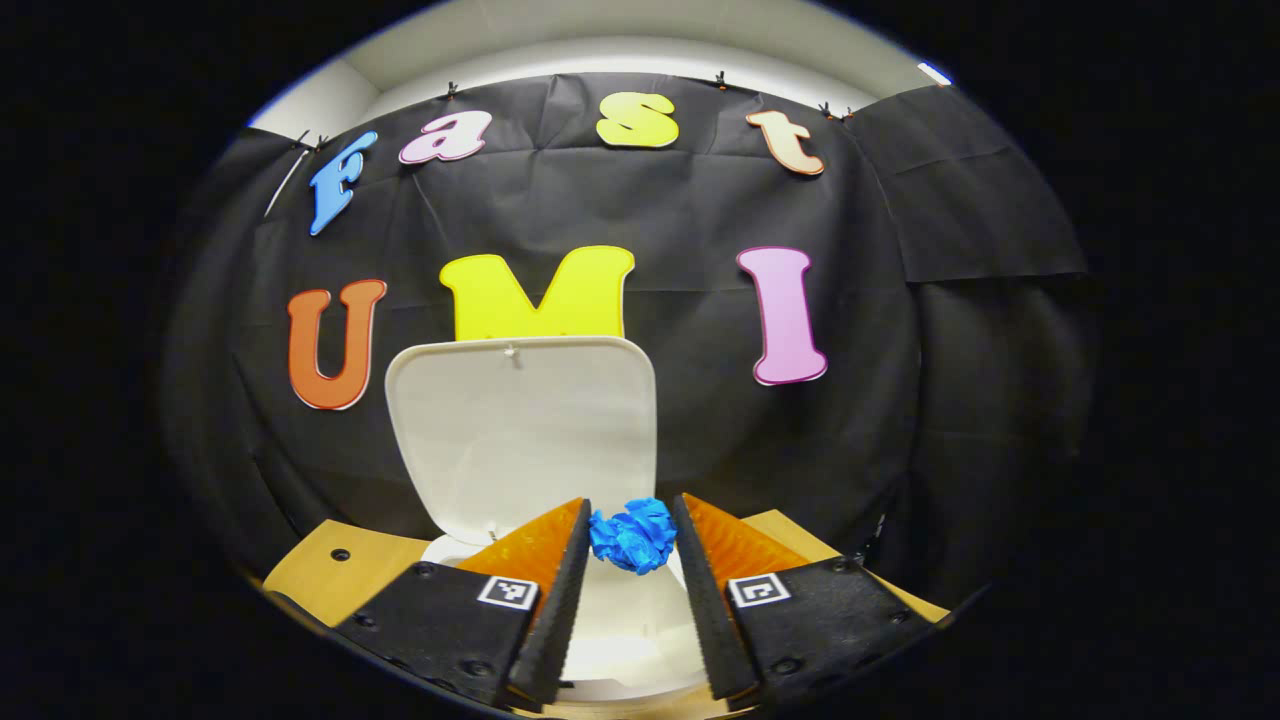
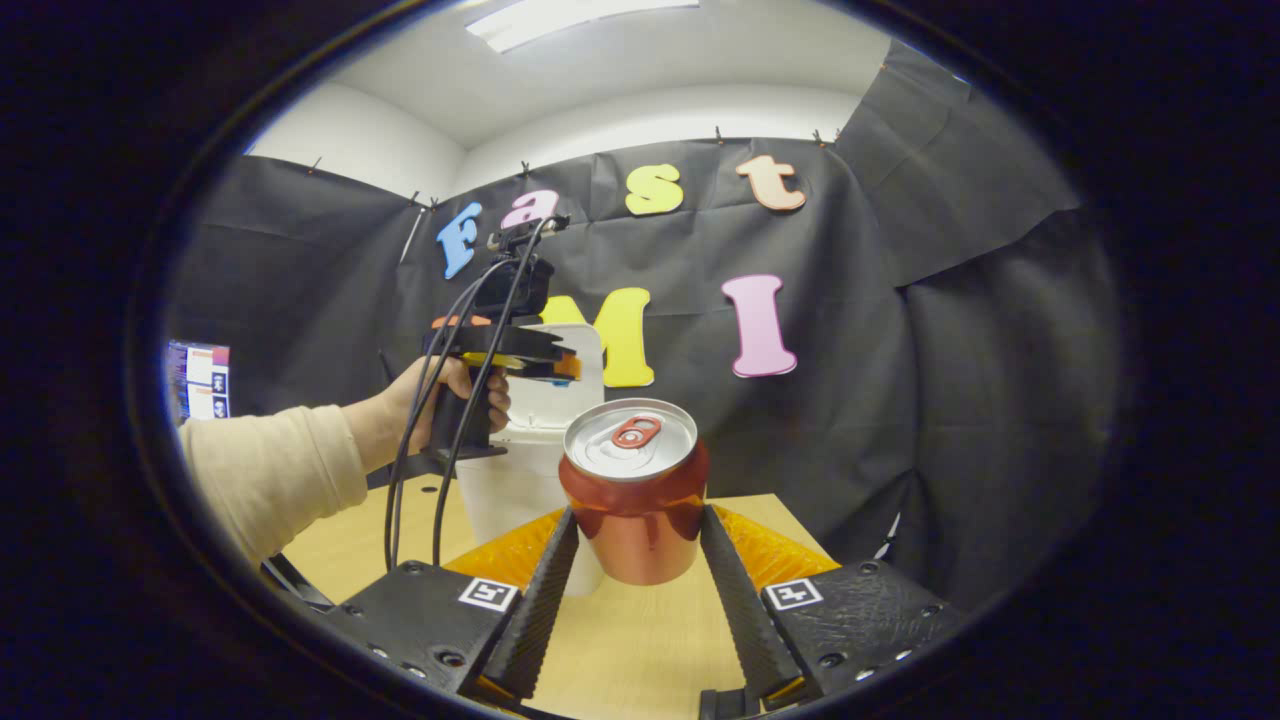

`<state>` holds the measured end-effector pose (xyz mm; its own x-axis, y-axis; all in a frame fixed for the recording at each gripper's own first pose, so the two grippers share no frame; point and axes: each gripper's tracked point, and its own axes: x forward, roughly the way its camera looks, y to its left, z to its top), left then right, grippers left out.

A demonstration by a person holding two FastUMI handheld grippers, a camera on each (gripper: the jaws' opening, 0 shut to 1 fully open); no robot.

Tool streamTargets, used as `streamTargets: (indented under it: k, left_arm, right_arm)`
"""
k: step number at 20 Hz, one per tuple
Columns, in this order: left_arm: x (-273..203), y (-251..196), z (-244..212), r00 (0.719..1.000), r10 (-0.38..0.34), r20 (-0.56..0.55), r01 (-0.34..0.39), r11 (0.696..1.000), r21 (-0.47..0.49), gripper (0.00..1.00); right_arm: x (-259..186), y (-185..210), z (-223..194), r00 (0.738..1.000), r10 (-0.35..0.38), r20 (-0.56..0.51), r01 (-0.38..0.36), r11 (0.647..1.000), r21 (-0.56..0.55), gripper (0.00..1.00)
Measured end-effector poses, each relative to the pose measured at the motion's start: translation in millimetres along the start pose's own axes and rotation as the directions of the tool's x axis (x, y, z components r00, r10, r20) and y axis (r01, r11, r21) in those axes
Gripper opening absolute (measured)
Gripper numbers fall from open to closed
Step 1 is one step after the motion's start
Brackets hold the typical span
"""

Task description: Press the lid of the desktop garbage bin to open it, pick up the crumpled paper on the desktop and throw it into the bin, then pick up the pop can on the desktop and drop it into the bin, and finally close the garbage bin lid.

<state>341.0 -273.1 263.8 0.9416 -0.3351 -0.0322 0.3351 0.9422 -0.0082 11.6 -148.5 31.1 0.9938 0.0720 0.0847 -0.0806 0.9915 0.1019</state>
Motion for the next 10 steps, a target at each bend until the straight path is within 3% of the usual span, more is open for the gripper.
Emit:
streamTargets:
  k: [1, 4, 5, 6, 7, 10]
  left_arm:
    - [-4.8, -1.7, 0.6, 1.000, -0.014, -0.003, 0.014, 1.000, -0.006, 0.72]
    - [-15.7, 13.2, 0.1, 0.999, 0.035, -0.006, -0.036, 0.999, -0.002, 0.91]
    - [-20.2, 17.5, -1.0, 0.999, 0.049, -0.010, -0.049, 0.999, -0.002, 0.95]
    - [-26.0, 19.7, -0.4, 0.998, 0.059, -0.005, -0.059, 0.998, -0.005, 0.92]
    - [-32.8, 22.9, 1.2, 0.998, 0.062, 0.003, -0.062, 0.998, -0.008, 0.96]
    - [-60.7, 42.0, 2.1, 0.993, 0.120, 0.021, -0.120, 0.993, 0.019, 0.96]
  right_arm:
    - [-0.4, -0.3, -0.2, 1.000, 0.004, -0.002, -0.004, 1.000, 0.000, 0.75]
    - [-0.8, -0.2, 1.6, 1.000, -0.003, 0.009, 0.003, 1.000, -0.013, 0.75]
    - [-0.9, 0.4, 2.2, 1.000, -0.005, 0.012, 0.005, 1.000, -0.016, 0.75]
    - [-0.5, 0.3, 2.3, 1.000, -0.008, 0.014, 0.009, 1.000, -0.017, 0.74]
    - [-1.0, 0.8, 1.6, 1.000, -0.012, 0.018, 0.012, 1.000, -0.016, 0.74]
    - [1.0, 2.5, 1.6, 1.000, -0.019, 0.023, 0.019, 1.000, -0.020, 0.74]
